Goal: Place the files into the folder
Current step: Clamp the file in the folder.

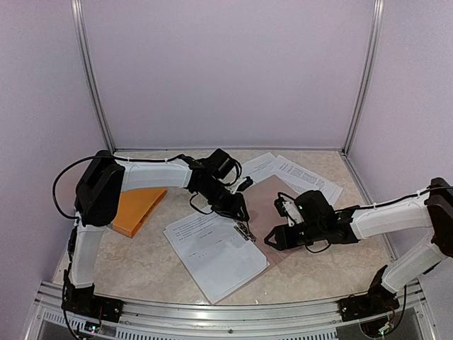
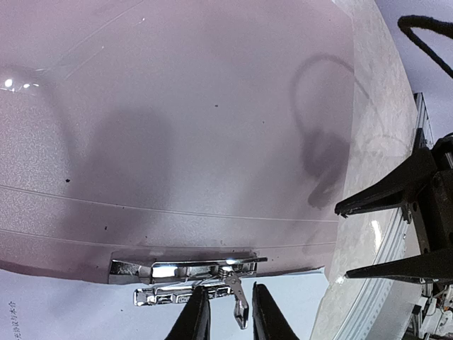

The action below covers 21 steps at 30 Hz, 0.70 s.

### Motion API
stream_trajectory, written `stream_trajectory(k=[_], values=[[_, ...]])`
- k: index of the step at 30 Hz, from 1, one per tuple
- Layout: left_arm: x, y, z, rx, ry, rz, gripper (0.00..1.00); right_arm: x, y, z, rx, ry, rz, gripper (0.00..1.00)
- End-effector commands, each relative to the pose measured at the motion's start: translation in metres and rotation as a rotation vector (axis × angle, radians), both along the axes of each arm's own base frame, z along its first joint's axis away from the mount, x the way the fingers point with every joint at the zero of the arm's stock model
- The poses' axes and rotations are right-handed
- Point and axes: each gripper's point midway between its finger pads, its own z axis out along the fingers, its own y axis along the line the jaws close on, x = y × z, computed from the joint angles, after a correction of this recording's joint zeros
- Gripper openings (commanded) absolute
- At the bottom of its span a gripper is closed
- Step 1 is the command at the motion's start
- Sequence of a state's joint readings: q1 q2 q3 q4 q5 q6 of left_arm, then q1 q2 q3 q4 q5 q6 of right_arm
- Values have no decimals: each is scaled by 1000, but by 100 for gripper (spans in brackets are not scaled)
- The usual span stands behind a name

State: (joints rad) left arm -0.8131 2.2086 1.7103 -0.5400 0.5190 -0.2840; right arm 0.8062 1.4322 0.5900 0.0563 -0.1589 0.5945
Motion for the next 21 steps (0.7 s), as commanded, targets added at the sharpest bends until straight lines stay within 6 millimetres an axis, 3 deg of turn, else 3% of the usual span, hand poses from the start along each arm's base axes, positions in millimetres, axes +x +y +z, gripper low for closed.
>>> stream_trajectory(k=[1, 21], values=[[5, -2, 6, -8, -13, -11, 20, -1, -3, -7, -2, 17, -4, 47], [7, -3, 11, -33, 3, -11, 15, -4, 0, -12, 13, 37, 3, 47]])
